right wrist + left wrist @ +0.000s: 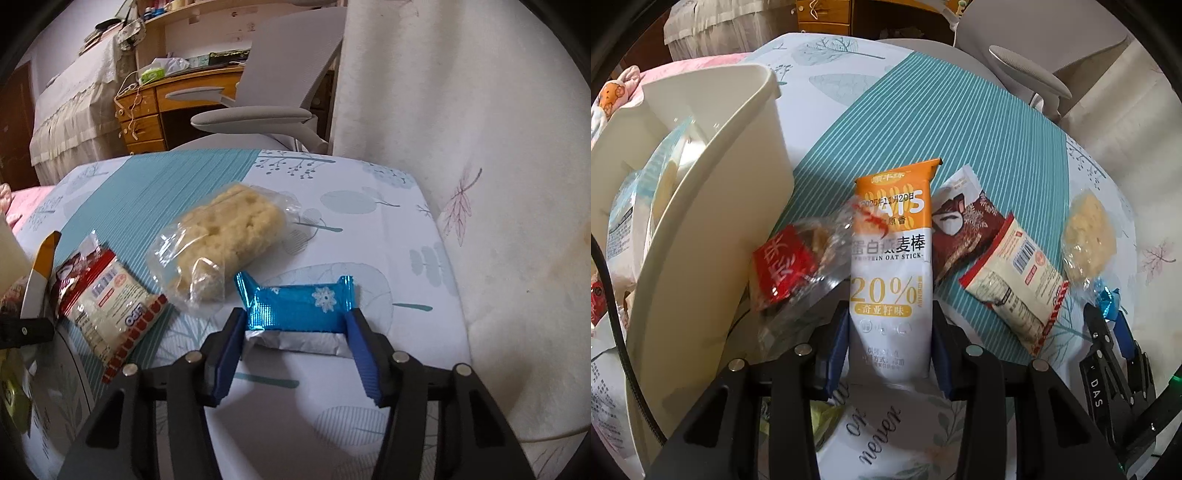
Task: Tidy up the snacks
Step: 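Carry OATS stick with left gripper into tray while right gripper carries blue packet there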
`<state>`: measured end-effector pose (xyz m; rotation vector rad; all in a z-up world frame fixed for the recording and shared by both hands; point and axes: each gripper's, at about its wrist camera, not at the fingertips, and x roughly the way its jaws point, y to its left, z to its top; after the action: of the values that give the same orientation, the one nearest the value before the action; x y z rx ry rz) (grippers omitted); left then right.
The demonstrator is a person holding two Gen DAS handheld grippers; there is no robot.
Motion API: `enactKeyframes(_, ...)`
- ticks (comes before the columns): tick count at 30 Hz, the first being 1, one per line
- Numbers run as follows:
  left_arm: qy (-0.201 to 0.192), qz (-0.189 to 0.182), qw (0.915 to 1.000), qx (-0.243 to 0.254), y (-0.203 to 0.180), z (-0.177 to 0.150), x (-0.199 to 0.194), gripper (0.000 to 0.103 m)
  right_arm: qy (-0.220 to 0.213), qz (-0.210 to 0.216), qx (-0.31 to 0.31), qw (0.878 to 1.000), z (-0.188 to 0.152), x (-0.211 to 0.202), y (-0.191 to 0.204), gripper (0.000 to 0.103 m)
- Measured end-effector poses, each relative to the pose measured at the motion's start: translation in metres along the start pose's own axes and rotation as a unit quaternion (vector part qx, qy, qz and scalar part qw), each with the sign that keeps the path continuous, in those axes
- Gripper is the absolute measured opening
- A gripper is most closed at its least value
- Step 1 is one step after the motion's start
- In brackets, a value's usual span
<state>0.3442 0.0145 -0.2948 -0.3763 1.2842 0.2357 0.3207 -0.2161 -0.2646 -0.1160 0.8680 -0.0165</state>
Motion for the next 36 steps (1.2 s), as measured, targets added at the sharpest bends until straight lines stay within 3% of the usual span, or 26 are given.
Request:
enactKeyframes(13, 0.007, -0.03, 0.9989, 0.036, 0.006, -0.024, -0.045, 0.038, 0.027, 0.027, -0.003, 0.999, -0.015, -0.043, 0.008, 0.047)
enactKeyframes(25, -0.008, -0.081, 0.9947, 0.063, 0.027, -0.058, -0.118, 0.038, 0.006, 0.043, -0.009, 0.999, -0.01, -0.12, 0.027, 0.047)
enactKeyframes(36, -0.023, -0.163, 0.9794, 0.116, 0.063, -0.078, -0.163, 0.038, 0.007, 0.059, -0.009, 0.998, -0.027, -0.177, 0.065, 0.047)
